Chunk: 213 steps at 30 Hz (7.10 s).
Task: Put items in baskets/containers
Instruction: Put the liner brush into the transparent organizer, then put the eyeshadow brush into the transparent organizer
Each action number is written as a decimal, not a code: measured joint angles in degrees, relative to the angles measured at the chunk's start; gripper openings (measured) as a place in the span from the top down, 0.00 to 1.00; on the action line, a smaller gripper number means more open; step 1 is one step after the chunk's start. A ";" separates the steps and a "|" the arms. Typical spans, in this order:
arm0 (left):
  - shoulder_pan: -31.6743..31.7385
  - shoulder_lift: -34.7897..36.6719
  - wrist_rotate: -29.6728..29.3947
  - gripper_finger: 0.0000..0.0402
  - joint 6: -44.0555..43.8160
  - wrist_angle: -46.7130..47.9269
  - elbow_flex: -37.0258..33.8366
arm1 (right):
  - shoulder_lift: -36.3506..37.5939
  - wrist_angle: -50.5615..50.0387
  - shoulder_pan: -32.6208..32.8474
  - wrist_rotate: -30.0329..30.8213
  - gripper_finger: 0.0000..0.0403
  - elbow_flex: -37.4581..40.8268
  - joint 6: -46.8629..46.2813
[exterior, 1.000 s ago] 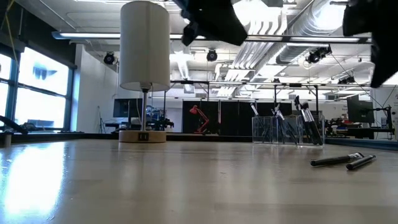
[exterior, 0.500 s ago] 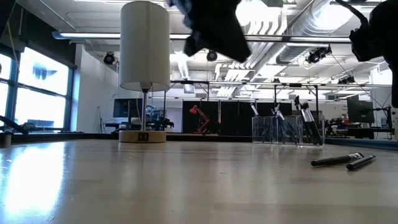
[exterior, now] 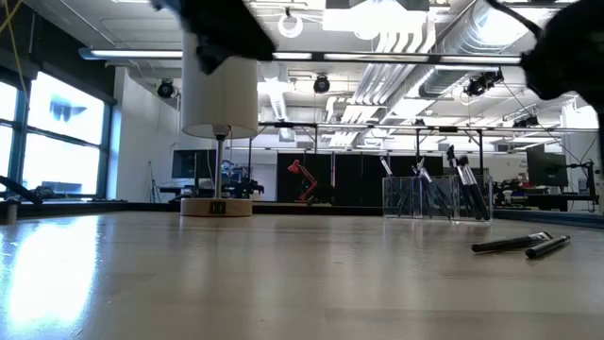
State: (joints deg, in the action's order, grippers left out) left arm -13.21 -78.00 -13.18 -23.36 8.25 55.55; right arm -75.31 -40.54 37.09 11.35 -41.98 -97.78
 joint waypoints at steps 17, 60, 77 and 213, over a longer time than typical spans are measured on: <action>0.07 20.23 4.60 0.84 8.30 7.37 -13.01 | -22.47 -21.11 -10.44 -7.05 1.00 -20.96 -18.01; 0.09 20.53 6.58 0.84 14.35 15.76 -12.99 | -23.73 -6.65 -17.93 -10.48 0.90 -9.81 -25.02; 0.09 20.53 6.15 0.84 15.84 15.91 -12.99 | -22.31 -6.40 -15.83 -4.88 1.00 -9.64 -13.59; 11.32 77.67 19.77 1.00 21.90 -5.13 -51.17 | -4.28 -8.82 -36.48 12.02 0.69 -35.86 54.25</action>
State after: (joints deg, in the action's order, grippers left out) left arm -1.89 -0.33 6.60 -1.46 3.11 4.38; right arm -79.60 -49.36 0.61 23.37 -77.84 -43.53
